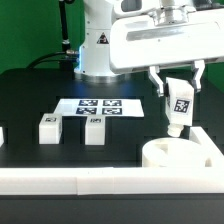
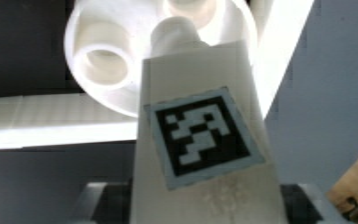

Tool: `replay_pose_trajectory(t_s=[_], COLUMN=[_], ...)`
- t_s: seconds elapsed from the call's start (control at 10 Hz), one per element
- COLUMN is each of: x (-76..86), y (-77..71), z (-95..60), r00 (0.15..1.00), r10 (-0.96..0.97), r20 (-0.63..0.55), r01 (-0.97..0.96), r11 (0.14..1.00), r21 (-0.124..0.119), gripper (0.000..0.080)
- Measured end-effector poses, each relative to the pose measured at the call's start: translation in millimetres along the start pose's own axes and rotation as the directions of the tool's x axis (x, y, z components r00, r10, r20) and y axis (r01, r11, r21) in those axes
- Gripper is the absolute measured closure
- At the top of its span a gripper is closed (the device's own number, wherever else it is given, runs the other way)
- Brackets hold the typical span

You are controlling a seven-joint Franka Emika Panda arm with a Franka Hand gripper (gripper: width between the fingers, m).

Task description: Assemble stool

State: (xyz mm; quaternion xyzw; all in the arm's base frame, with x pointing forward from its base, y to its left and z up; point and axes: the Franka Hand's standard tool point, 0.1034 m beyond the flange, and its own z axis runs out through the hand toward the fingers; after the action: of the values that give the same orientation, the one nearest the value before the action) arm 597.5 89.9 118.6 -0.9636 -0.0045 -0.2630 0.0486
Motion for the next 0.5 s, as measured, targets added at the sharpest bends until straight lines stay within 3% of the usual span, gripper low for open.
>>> replay_pose_trajectory(t_s=[0.3,0.5], x=[-1.2,14.2], y=[-2.1,-17.8], z=[1.3,13.5], r00=[1.0,1.0], r10=[-0.006,-0.025], r20=[0.004,-0.014], r01=[0.006,0.026], r11=[1.0,0.999], r21=[0.002,0.019], gripper=[0.0472,0.0472])
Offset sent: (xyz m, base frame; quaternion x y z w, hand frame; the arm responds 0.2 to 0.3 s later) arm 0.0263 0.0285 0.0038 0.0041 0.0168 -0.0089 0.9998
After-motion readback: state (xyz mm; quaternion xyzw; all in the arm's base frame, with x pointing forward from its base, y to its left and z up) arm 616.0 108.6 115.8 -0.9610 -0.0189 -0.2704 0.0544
